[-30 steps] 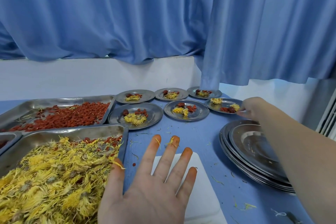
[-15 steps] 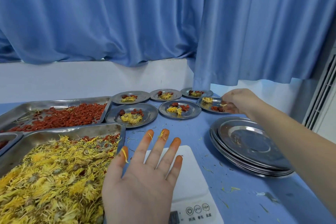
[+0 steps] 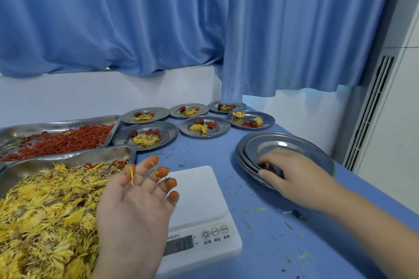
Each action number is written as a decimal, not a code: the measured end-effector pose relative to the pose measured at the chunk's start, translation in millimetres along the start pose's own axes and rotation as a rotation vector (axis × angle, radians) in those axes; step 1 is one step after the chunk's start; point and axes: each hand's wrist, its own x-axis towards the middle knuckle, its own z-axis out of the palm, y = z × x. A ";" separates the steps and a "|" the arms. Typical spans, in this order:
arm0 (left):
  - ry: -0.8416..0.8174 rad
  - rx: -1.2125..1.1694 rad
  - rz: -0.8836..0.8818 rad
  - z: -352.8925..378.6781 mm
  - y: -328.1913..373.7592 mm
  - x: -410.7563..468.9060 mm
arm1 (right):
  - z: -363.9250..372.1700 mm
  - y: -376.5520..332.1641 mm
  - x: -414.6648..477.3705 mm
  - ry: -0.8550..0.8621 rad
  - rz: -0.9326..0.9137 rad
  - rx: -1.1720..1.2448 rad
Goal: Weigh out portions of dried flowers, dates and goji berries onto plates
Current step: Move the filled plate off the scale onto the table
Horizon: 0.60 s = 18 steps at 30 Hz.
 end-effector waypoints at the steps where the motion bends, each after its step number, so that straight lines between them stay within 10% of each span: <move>1: 0.006 0.010 0.008 -1.1 -0.5 0.1 | -1.4 -0.6 -0.5 0.011 0.008 -0.054; 18: -0.011 0.081 0.026 -1.7 2.5 0.6 | -8.5 -9.1 -8.7 0.049 0.164 -0.036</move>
